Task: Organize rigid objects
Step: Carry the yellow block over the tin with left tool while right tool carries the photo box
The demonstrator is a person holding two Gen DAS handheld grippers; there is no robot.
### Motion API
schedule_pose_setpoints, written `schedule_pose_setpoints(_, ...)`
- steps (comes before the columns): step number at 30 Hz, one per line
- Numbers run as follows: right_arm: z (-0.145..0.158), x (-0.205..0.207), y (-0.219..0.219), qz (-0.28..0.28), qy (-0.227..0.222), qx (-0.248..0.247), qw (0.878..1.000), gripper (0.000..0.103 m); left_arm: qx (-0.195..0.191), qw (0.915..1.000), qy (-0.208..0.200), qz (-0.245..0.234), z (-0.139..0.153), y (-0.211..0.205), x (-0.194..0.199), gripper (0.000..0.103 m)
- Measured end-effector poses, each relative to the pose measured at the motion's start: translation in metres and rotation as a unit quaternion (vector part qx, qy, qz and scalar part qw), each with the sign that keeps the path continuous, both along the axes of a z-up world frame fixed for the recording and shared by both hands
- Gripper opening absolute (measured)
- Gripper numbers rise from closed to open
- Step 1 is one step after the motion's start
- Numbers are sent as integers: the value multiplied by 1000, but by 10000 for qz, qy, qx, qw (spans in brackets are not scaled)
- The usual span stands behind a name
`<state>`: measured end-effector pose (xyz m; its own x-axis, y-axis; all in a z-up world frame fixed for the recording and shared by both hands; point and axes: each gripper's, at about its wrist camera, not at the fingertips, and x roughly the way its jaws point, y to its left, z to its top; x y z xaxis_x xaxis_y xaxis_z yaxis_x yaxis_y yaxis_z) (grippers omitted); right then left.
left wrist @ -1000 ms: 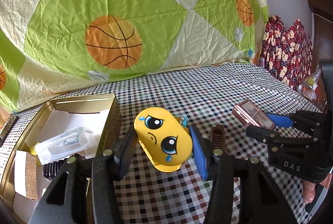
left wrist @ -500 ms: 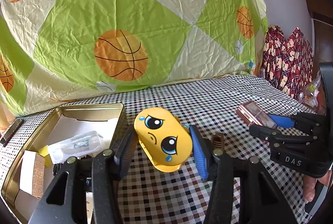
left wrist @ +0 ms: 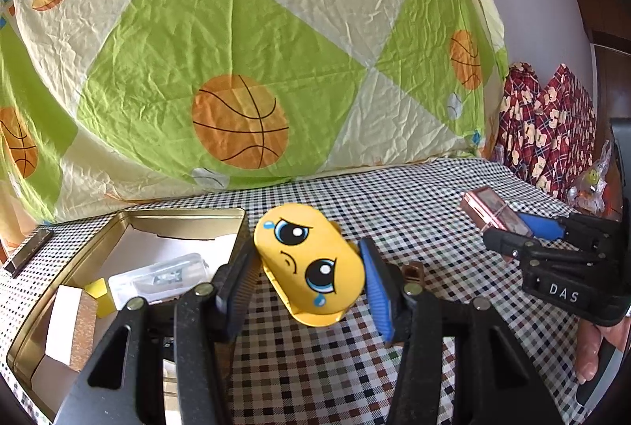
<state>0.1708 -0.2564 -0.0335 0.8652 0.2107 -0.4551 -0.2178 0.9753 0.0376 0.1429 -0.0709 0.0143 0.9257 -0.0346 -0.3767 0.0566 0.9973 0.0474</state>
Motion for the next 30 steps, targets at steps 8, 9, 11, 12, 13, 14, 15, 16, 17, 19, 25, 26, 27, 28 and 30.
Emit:
schedule_pose_setpoints(8,6,-14,-3,-102,-394,87,9991,48,-87,9998,-187,74,3,6,-11,50)
schedule_pose_setpoints(9,6,-16,-4,-111,-449,104,9989,48,-93,9997,-203,79,3,7,-12,50)
schedule_pose_setpoints(11,7,-19,-5,-134,-546,132,9983,48,-107,9996,-249,94,4,8,-15,50)
schedule_pose_setpoints(12,8,-21,-6,-148,-600,142,9980,48,-112,9995,-265,93,4,9,-16,50)
schedule_pose_setpoints(13,9,-23,-6,-153,-644,148,9977,48,-116,9995,-282,97,4,9,-17,50)
schedule_pose_setpoints(14,9,-24,-6,-156,-687,149,9974,48,-121,9994,-303,107,4,9,-18,50)
schedule_pose_setpoints(15,10,-26,-5,-172,-735,148,9970,48,-130,9993,-323,116,4,10,-20,50)
schedule_pose_setpoints(16,10,-28,-5,-187,-777,146,9967,48,-139,9992,-342,123,5,11,-21,50)
schedule_pose_setpoints(17,11,-29,-5,-191,-816,150,9964,48,-146,9992,-358,129,5,12,-22,50)
schedule_pose_setpoints(19,12,-31,-4,-159,-854,165,9961,48,-158,9990,-395,158,5,13,-25,50)
schedule_pose_setpoints(25,11,-32,-1,-137,-872,204,9959,48,-183,9985,-464,237,5,17,-31,50)
schedule_pose_setpoints(26,12,-32,0,-118,-873,210,9959,48,-187,9984,-474,250,5,17,-32,50)
schedule_pose_setpoints(27,12,-33,2,-102,-872,211,9959,48,-192,9983,-482,264,5,18,-33,50)
schedule_pose_setpoints(28,11,-33,4,-86,-873,210,9959,48,-196,9983,-483,273,6,19,-33,50)
schedule_pose_setpoints(30,11,-34,9,-29,-870,206,9960,48,-208,9981,-495,295,6,19,-35,50)
